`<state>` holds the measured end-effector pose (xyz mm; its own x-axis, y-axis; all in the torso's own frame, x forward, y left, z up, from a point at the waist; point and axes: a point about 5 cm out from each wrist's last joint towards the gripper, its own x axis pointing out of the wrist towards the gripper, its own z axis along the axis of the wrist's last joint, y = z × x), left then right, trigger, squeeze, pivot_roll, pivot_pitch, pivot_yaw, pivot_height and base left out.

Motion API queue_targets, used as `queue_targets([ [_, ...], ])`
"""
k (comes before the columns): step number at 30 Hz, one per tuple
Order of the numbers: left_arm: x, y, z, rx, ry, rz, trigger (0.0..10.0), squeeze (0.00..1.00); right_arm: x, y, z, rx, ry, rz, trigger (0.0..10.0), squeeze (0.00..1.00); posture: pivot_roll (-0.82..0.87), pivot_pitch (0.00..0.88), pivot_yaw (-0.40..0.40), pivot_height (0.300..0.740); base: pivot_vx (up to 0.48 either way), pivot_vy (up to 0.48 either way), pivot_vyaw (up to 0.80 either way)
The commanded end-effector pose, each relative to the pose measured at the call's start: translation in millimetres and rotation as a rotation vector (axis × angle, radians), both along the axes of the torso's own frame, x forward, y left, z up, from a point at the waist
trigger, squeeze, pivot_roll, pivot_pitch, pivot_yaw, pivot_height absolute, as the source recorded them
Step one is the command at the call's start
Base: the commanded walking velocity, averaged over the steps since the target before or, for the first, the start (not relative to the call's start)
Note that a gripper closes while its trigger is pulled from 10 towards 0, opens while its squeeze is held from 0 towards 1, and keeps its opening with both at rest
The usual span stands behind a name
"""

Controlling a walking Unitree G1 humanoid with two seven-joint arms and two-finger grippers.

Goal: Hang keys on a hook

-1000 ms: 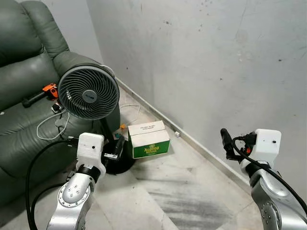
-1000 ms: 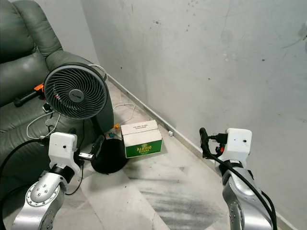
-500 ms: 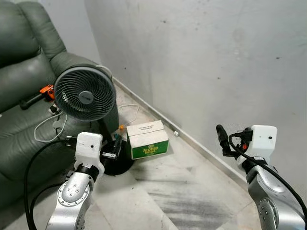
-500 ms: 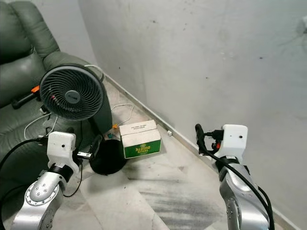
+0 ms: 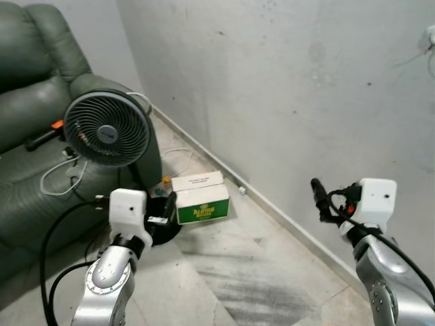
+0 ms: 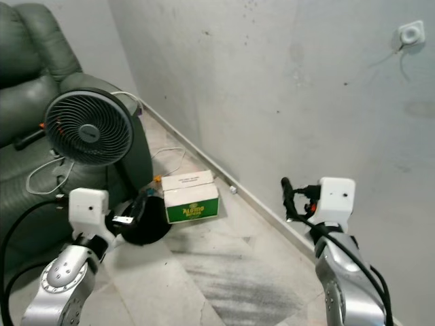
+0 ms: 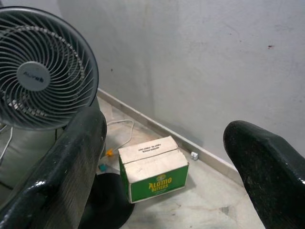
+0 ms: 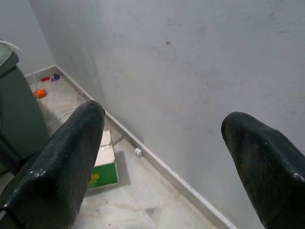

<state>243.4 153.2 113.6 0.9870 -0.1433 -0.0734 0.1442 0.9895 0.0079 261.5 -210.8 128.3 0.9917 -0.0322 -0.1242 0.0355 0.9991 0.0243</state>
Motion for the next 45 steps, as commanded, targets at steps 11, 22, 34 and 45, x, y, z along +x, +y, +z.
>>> queue_targets([
  [11,-1.7,5.3,-2.0,-0.003,0.015,0.026,10.0,0.0,-1.7,4.5,-2.3,0.019,0.017,0.026,10.0,0.0,-0.04,0.08,0.034,0.74,0.0,0.0,-0.42],
  [22,8.1,10.8,0.6,0.026,0.008,0.062,10.0,0.0,1.8,8.1,-2.8,0.031,0.013,0.018,10.0,0.0,-0.04,0.065,0.041,0.74,0.0,0.0,-0.8],
  [34,11.8,15.1,-1.0,0.008,0.018,0.082,10.0,0.0,3.1,7.4,-3.7,0.032,0.012,0.005,10.0,0.0,-0.04,0.058,0.047,0.74,0.0,0.0,-0.8],
  [45,13.1,13.4,-1.5,-0.007,0.025,0.083,10.0,0.0,3.2,8.5,-2.0,0.029,-0.004,0.008,10.0,0.0,-0.04,0.071,0.044,0.74,0.0,0.0,-0.34],
])
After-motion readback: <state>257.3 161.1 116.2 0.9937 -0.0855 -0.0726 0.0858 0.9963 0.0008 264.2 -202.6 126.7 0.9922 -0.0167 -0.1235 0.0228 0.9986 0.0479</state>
